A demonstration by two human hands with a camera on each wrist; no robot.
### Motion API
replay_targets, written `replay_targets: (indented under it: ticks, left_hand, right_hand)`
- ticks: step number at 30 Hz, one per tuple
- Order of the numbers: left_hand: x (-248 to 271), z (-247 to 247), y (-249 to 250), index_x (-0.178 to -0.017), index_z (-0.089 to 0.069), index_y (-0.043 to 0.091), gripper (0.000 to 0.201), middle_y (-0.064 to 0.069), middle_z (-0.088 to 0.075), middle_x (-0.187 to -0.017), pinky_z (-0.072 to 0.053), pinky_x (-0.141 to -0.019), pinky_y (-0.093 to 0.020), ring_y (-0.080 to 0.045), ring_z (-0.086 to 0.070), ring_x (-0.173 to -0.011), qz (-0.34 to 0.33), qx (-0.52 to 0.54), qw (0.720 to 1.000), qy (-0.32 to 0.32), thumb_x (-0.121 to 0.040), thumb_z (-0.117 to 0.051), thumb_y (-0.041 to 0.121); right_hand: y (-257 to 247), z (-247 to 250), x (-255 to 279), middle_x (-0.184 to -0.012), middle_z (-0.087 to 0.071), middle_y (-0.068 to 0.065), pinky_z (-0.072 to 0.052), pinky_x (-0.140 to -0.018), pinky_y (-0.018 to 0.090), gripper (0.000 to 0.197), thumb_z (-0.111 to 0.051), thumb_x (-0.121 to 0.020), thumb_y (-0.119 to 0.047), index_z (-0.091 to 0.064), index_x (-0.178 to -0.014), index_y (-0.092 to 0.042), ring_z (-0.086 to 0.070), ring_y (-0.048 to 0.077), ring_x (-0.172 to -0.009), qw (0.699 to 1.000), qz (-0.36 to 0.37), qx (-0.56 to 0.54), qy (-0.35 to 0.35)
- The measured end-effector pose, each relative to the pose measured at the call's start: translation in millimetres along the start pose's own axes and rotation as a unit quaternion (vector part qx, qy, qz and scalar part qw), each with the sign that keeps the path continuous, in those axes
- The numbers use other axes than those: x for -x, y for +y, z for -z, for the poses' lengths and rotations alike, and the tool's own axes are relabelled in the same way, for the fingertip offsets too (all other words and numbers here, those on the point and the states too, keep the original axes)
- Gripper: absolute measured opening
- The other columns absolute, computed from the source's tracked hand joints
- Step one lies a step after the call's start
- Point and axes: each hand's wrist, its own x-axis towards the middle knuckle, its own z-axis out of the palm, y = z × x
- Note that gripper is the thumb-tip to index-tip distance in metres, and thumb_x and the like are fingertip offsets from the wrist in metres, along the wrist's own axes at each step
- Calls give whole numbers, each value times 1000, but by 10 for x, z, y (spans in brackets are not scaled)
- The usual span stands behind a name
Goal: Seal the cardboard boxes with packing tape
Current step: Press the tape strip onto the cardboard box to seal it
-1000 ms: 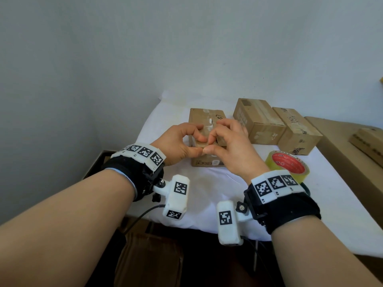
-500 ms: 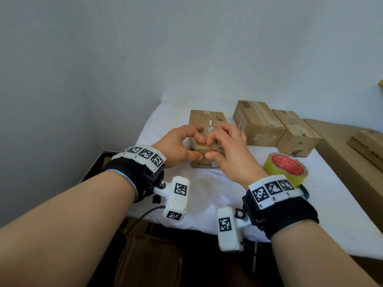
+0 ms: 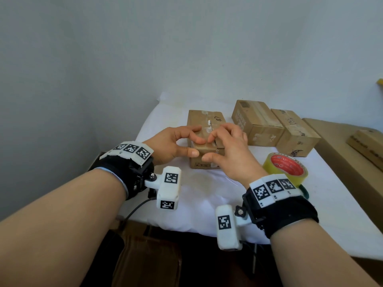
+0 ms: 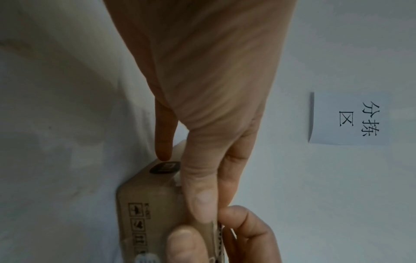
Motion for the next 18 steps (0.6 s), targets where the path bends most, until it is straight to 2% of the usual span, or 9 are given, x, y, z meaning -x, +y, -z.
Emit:
replay_targets:
  ticks: [3,5,8,12,13,15,16,18]
  left_hand:
    - [-24,0,-30,-107,-74,19,33,19,-50,-143,-22,-111,-21,23,-42,-120,-6,1,1000,7,-79,-79,2]
    - [-38,-13,-42,-107,-75,18,34,21,-51,-141,-22,-117,-27,18,-42,-125,-7,-1,1000,17,-77,-80,2]
    - [-41,-10,-62,-103,-77,26,35,24,-52,-139,-21,-121,-34,8,-43,-131,-4,6,1000,22,-76,-82,4]
    - [-7,-2,-43,-102,-76,32,41,24,-49,-144,-16,-120,-32,4,-40,-137,4,-1,1000,7,-74,-83,3]
    - [2,-9,-19,-101,-77,31,34,23,-49,-144,-19,-118,-31,4,-41,-136,6,14,1000,7,-76,-82,8]
    - [10,-32,13,-94,-78,29,12,20,-51,-143,-34,-112,-34,3,-48,-131,7,64,998,10,-84,-76,21]
    - [8,-45,14,-91,-78,28,9,20,-53,-141,-39,-109,-35,3,-50,-129,1,75,997,17,-88,-73,23]
    - [-22,-67,-32,-91,-79,28,14,20,-56,-138,-38,-113,-38,4,-52,-126,-15,69,997,33,-91,-70,18]
  right_hand:
    - [18,-33,-2,-128,-30,-15,-31,-112,39,39,-83,-81,-31,-56,-108,-33,-23,5,-117,1000,3,11,2]
    - [22,-41,1,-129,-30,-15,-31,-113,40,39,-82,-82,-30,-56,-110,-31,-23,6,-118,1000,2,14,3]
    - [4,-40,7,-132,-30,-14,-30,-114,42,40,-82,-83,-27,-56,-113,-30,-26,11,-125,1000,-1,19,-3]
    - [0,-5,5,-129,-26,-16,-29,-116,43,46,-81,-82,-19,-53,-115,-33,-23,8,-123,999,-4,25,-27]
    - [8,12,5,-129,-25,-17,-28,-116,43,48,-81,-82,-17,-52,-116,-34,-21,6,-121,999,-5,24,-35]
    - [15,37,9,-130,-25,-17,-27,-116,39,51,-83,-80,-20,-50,-116,-36,-20,3,-121,999,-10,15,-47]
    - [10,43,12,-130,-26,-17,-27,-113,36,52,-85,-79,-25,-50,-115,-38,-21,4,-121,999,-12,9,-48]
    - [-1,41,16,-130,-29,-15,-26,-108,31,50,-85,-77,-36,-48,-111,-40,-23,6,-121,999,-15,3,-45]
